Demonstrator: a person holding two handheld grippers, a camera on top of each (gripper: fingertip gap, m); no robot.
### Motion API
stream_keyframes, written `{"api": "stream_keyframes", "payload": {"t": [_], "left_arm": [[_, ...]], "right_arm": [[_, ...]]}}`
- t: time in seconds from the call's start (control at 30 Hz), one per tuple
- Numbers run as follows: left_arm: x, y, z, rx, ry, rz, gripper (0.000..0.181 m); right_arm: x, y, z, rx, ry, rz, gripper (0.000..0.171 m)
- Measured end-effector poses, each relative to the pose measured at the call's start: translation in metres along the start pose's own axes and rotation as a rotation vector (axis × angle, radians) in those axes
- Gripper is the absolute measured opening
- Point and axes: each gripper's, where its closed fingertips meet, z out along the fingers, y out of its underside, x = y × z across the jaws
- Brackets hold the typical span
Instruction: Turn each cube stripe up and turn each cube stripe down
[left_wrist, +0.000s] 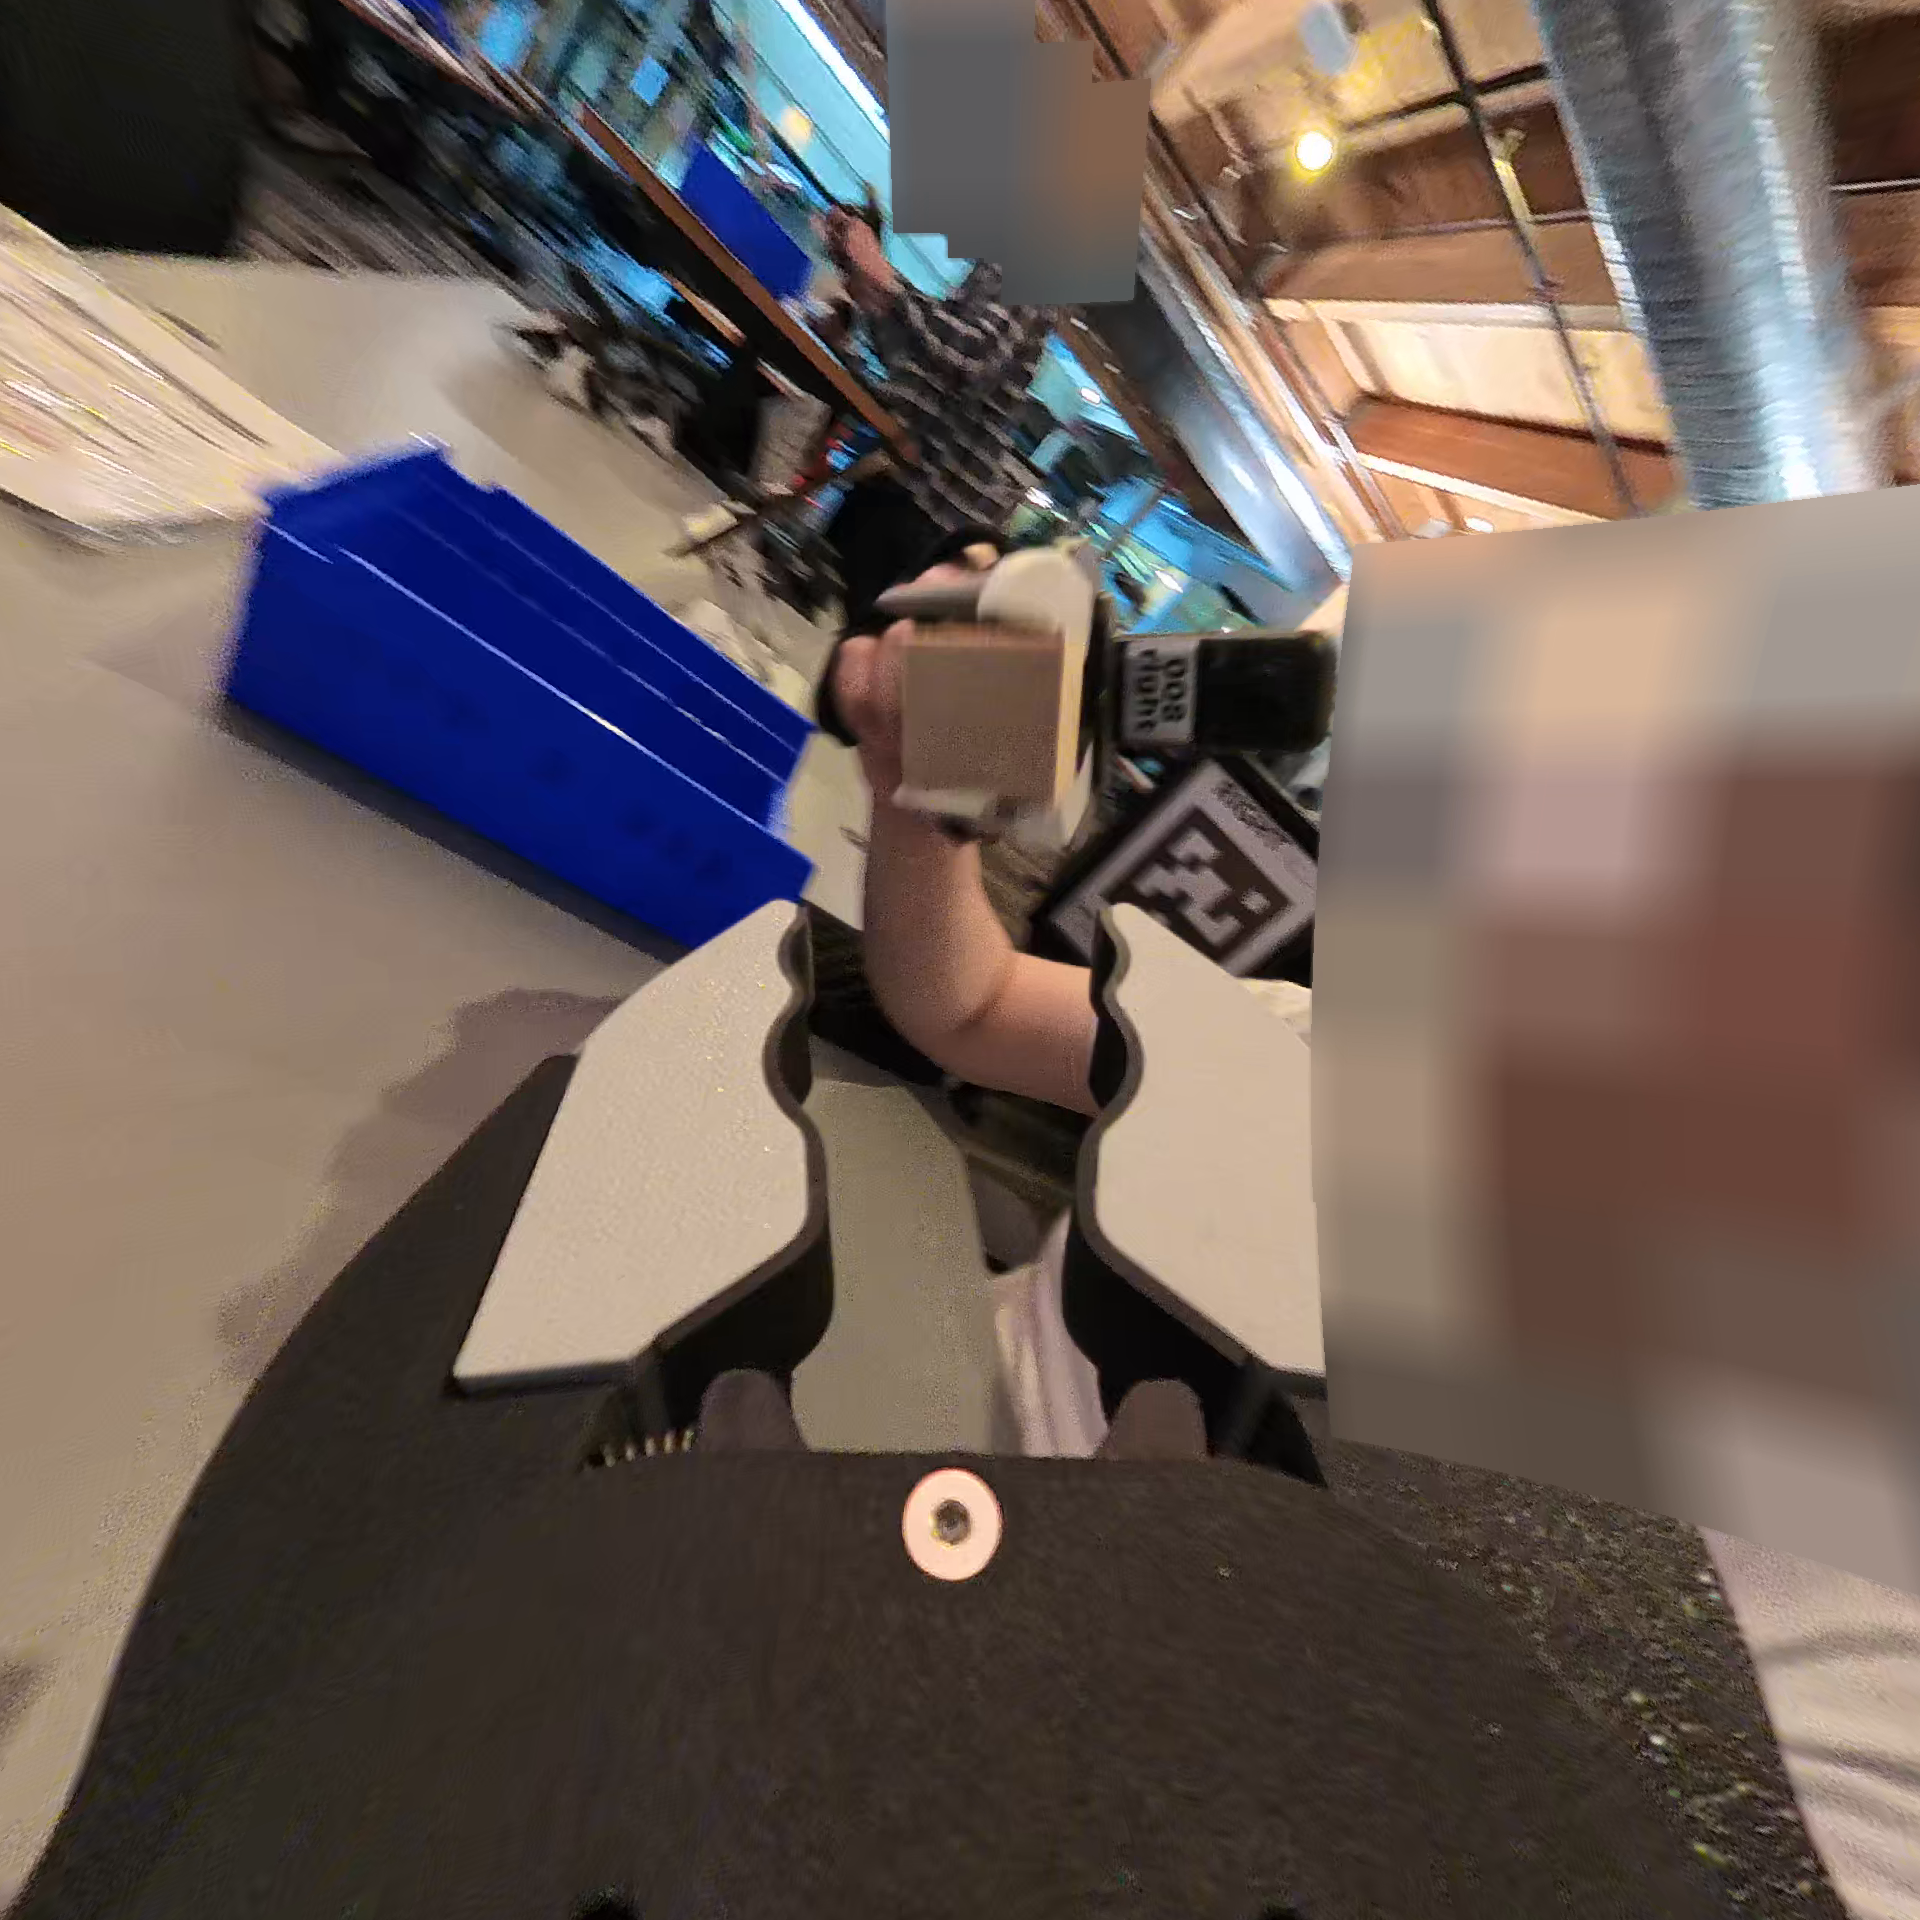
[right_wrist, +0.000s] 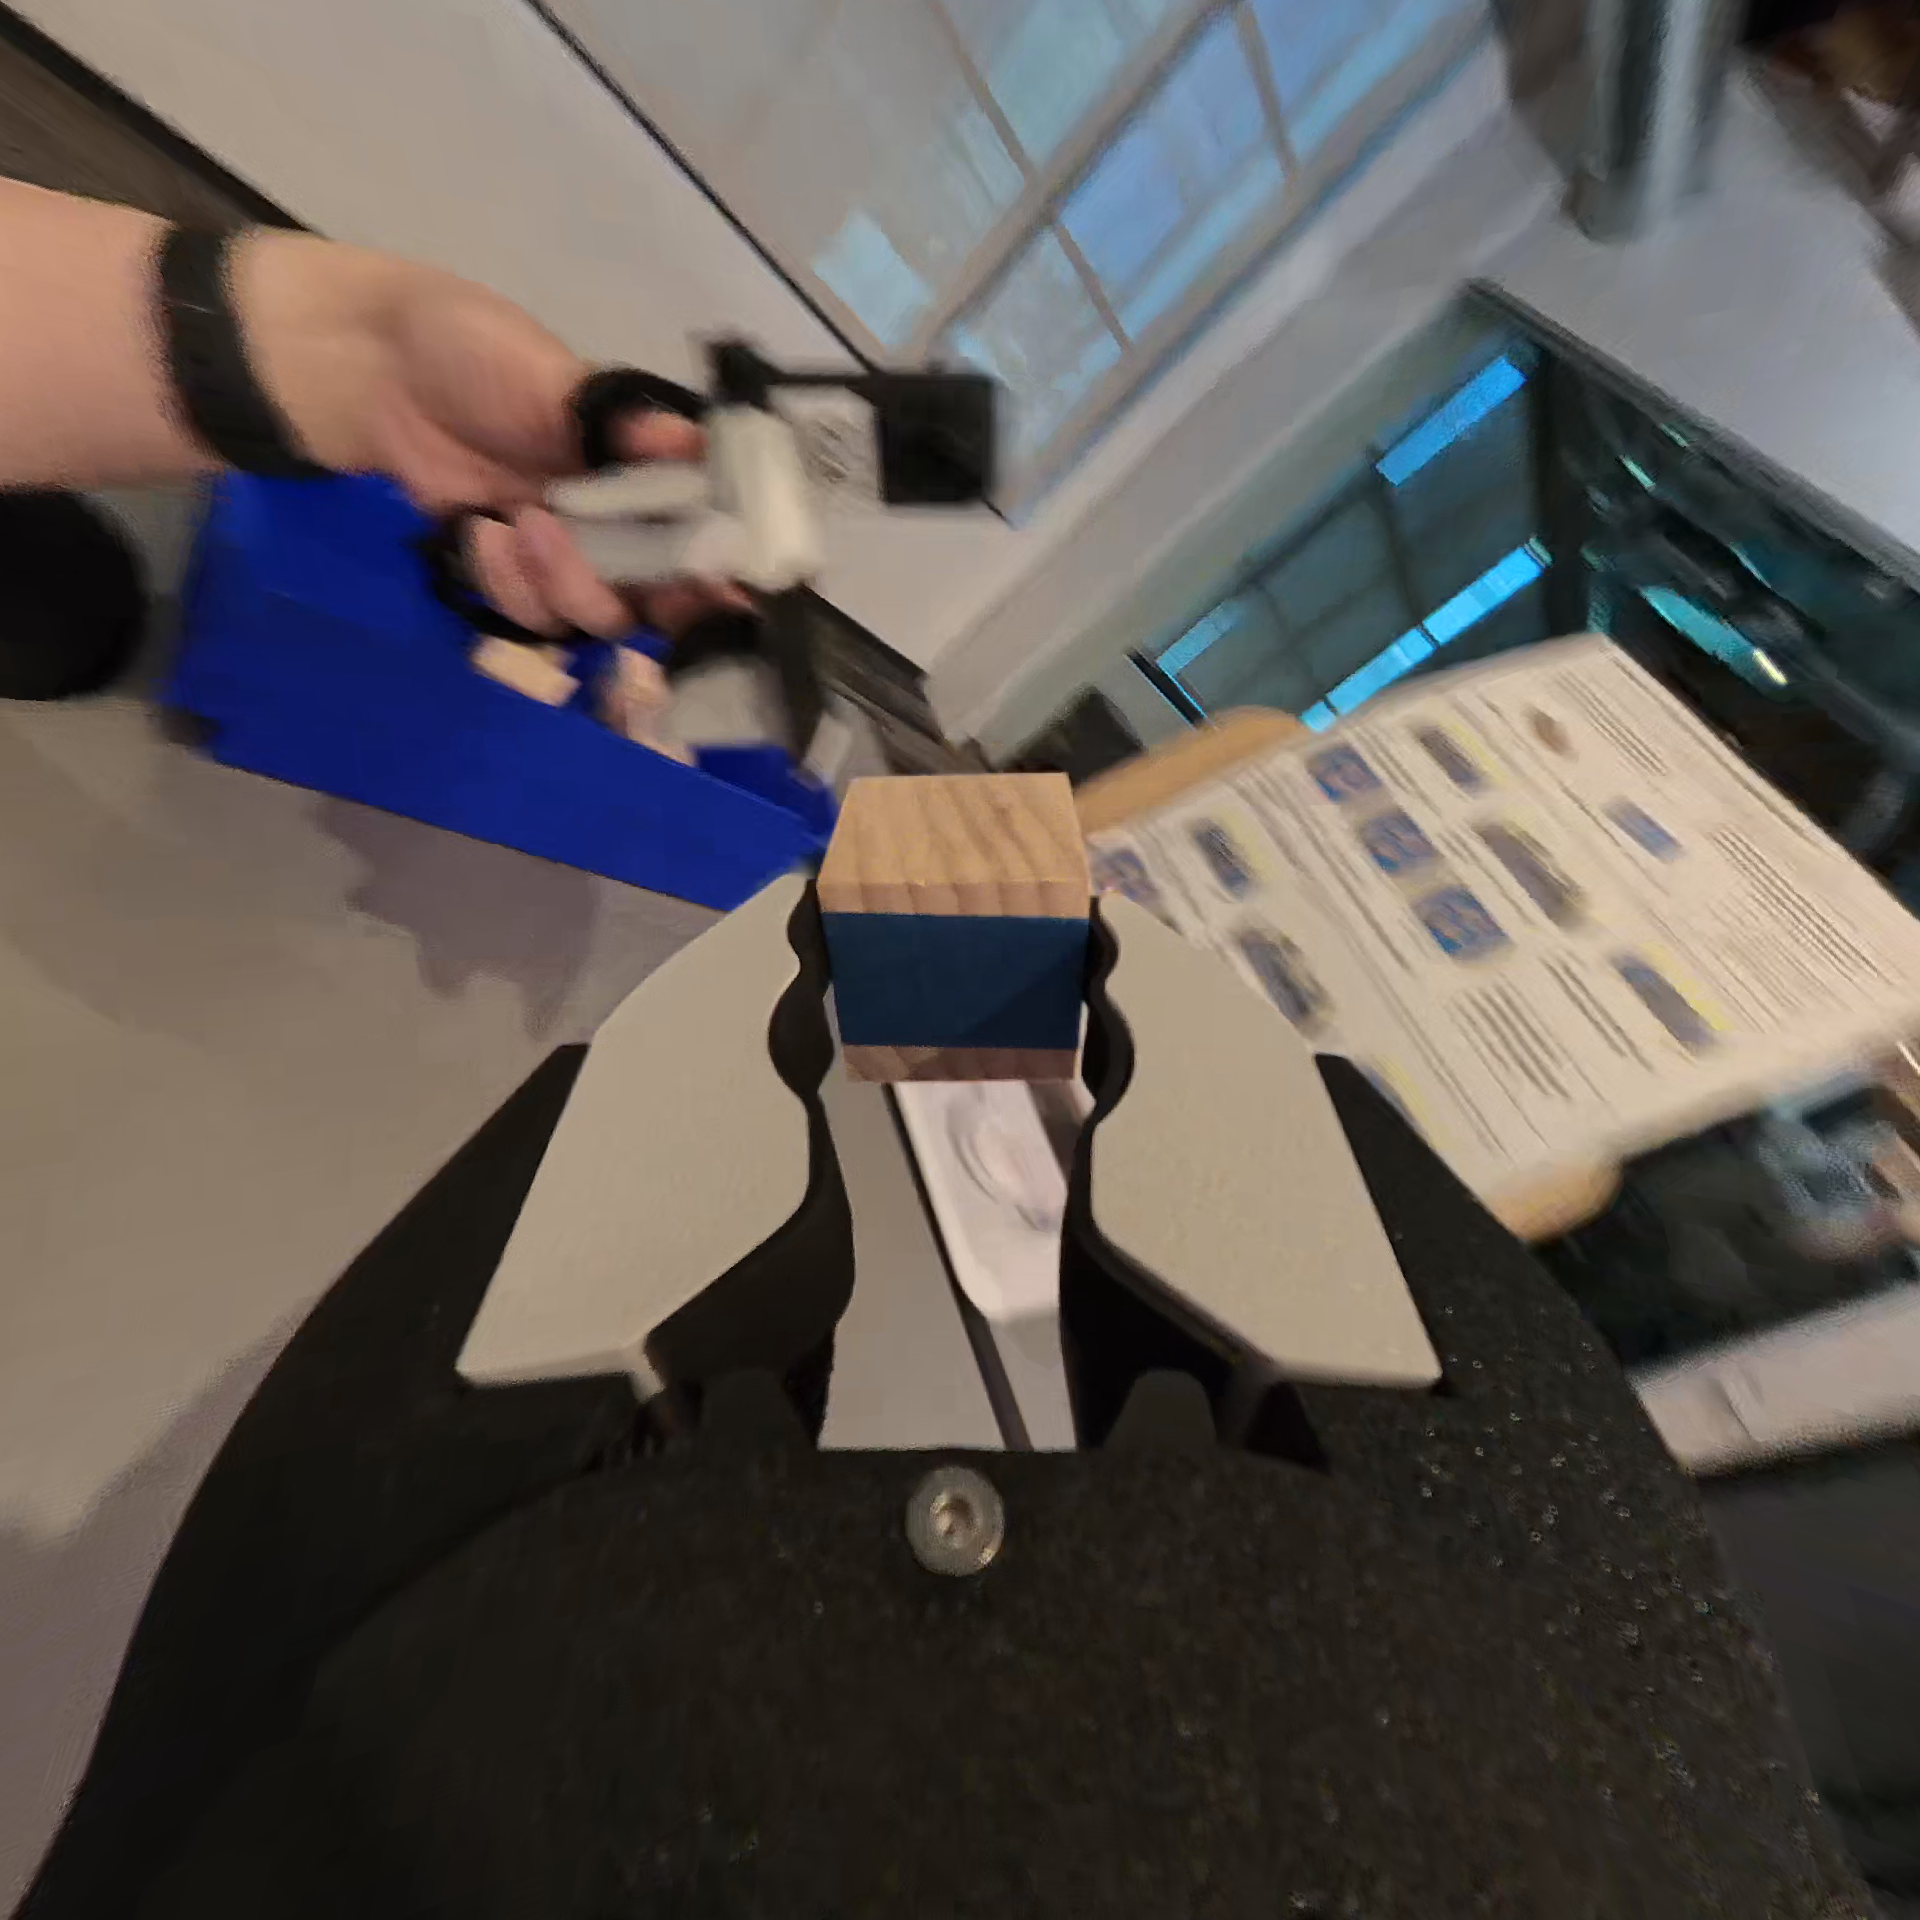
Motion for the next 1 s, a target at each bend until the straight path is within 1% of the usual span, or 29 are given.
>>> {"api": "stream_keyframes", "payload": {"t": [0.03, 0.07, 0.1, 0.17, 0.2, 0.27, 0.37, 0.47, 0.57, 0.67, 0.87, 1.0], "left_arm": [[-0.002, -0.005, -0.008, 0.022, -0.050, 0.025, 0.050], [-0.005, -0.009, -0.016, 0.037, -0.104, 0.043, 0.048], [-0.009, -0.011, -0.023, 0.042, -0.161, 0.063, 0.048], [-0.014, -0.012, -0.031, 0.030, -0.252, 0.099, 0.048], [-0.015, -0.011, -0.033, 0.019, -0.278, 0.107, 0.047], [-0.018, -0.007, -0.034, -0.010, -0.316, 0.112, 0.047], [-0.020, 0.001, -0.027, -0.061, -0.326, 0.115, 0.046], [-0.023, 0.007, -0.018, -0.095, -0.315, 0.099, 0.045], [-0.028, 0.011, -0.013, -0.122, -0.318, 0.085, 0.045], [-0.030, 0.016, -0.009, -0.147, -0.319, 0.073, 0.044], [-0.036, 0.022, -0.004, -0.186, -0.331, 0.071, 0.043], [-0.038, 0.025, 0.000, -0.207, -0.327, 0.064, 0.042]], "right_arm": [[0.027, 0.011, -0.014, -0.059, 0.073, 0.054, 0.046], [0.052, 0.029, -0.030, -0.139, 0.133, 0.135, 0.046], [0.074, 0.055, -0.049, -0.259, 0.189, 0.239, 0.046], [0.104, 0.120, -0.095, -0.519, 0.310, 0.481, 0.046], [0.109, 0.153, -0.118, -0.639, 0.350, 0.610, 0.046], [0.105, 0.208, -0.156, -0.828, 0.384, 0.807, 0.046], [0.088, 0.264, -0.189, -1.006, 0.381, 1.010, 0.046], [0.072, 0.298, -0.200, -1.105, 0.345, 1.137, 0.046], [0.059, 0.324, -0.203, -1.206, 0.327, 1.201, 0.046], [0.049, 0.347, -0.209, -1.338, 0.334, 1.213, 0.046], [0.029, 0.374, -0.215, -1.483, 0.295, 1.285, 0.046], [0.030, 0.385, -0.219, -1.508, 0.327, 1.287, 0.046]]}}
